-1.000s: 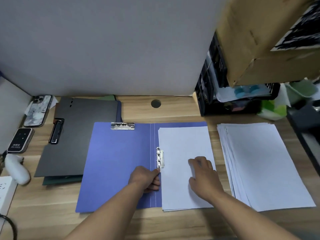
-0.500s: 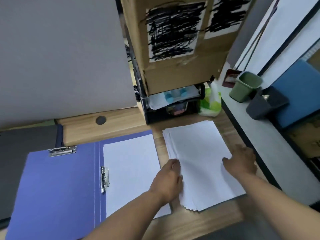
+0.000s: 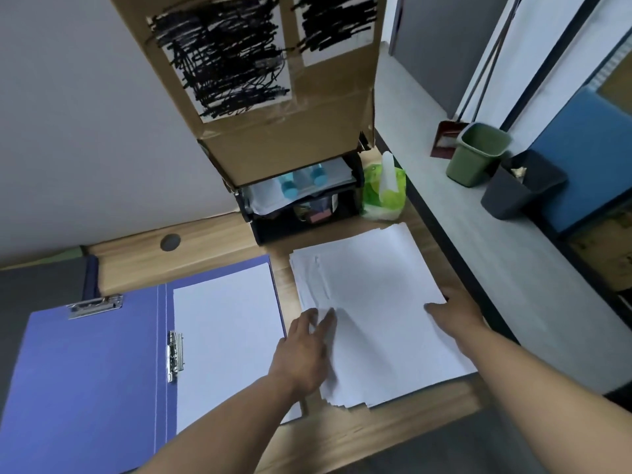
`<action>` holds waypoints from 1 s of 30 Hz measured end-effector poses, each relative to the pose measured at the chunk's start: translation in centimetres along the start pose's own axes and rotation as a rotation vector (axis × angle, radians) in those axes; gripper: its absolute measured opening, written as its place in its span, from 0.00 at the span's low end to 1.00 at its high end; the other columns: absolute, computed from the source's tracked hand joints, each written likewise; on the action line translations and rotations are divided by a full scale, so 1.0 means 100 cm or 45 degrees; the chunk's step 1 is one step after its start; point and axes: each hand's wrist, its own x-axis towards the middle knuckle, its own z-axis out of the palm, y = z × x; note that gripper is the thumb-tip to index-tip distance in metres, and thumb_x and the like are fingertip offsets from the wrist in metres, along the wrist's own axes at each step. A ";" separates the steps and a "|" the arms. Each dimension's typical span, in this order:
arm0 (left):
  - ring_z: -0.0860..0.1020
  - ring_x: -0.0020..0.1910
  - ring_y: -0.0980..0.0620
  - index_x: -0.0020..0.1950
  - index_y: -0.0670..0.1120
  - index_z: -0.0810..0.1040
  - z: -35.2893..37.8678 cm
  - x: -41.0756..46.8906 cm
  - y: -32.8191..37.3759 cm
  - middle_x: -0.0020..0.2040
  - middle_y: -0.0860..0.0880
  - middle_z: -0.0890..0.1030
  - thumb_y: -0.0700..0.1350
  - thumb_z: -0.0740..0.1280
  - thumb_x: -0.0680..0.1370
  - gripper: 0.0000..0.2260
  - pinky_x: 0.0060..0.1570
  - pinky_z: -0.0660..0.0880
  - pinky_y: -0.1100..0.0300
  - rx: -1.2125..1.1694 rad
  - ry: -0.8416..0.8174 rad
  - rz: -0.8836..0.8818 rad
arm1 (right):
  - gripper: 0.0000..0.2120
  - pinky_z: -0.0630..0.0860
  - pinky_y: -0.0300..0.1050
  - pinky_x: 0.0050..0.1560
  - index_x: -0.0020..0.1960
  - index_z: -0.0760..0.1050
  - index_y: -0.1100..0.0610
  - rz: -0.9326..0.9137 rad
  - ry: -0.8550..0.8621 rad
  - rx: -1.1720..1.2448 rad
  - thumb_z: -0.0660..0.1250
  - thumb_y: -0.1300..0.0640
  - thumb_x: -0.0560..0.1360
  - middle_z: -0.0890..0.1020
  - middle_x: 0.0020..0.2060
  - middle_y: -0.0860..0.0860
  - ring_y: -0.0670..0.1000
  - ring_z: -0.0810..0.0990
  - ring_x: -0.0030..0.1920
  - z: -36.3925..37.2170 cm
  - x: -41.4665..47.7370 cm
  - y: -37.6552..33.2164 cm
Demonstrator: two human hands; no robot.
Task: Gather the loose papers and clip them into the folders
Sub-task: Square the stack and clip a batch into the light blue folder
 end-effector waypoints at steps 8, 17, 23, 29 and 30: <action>0.55 0.82 0.46 0.84 0.49 0.51 0.002 -0.003 0.000 0.84 0.49 0.47 0.48 0.60 0.82 0.33 0.71 0.68 0.47 0.046 -0.052 -0.037 | 0.12 0.72 0.46 0.51 0.62 0.75 0.55 -0.058 0.027 0.048 0.64 0.62 0.79 0.79 0.53 0.51 0.54 0.76 0.50 -0.005 -0.008 0.005; 0.60 0.79 0.46 0.81 0.49 0.63 -0.002 0.001 0.010 0.81 0.47 0.56 0.52 0.65 0.81 0.29 0.72 0.67 0.51 -0.166 0.112 -0.127 | 0.18 0.73 0.45 0.60 0.70 0.74 0.54 -0.295 0.065 0.137 0.65 0.61 0.81 0.80 0.61 0.49 0.52 0.78 0.61 -0.017 -0.027 0.005; 0.76 0.70 0.54 0.81 0.56 0.61 -0.055 0.004 0.033 0.72 0.56 0.76 0.50 0.79 0.74 0.40 0.71 0.72 0.51 -1.657 0.324 -0.183 | 0.16 0.79 0.42 0.54 0.58 0.81 0.48 -0.503 -0.121 0.477 0.65 0.67 0.80 0.87 0.52 0.43 0.45 0.85 0.53 -0.040 -0.072 -0.022; 0.85 0.59 0.48 0.67 0.45 0.79 -0.109 -0.007 0.050 0.60 0.49 0.86 0.43 0.74 0.78 0.18 0.57 0.82 0.55 -1.797 0.366 0.146 | 0.13 0.82 0.47 0.56 0.62 0.79 0.59 -0.585 -0.138 0.850 0.66 0.68 0.80 0.87 0.55 0.52 0.54 0.85 0.56 -0.044 -0.092 -0.043; 0.85 0.58 0.48 0.67 0.44 0.80 -0.112 -0.010 0.052 0.60 0.49 0.86 0.42 0.73 0.79 0.16 0.55 0.82 0.58 -1.797 0.385 0.163 | 0.13 0.81 0.47 0.56 0.62 0.78 0.58 -0.590 -0.123 0.864 0.66 0.68 0.79 0.87 0.55 0.52 0.53 0.85 0.56 -0.042 -0.093 -0.044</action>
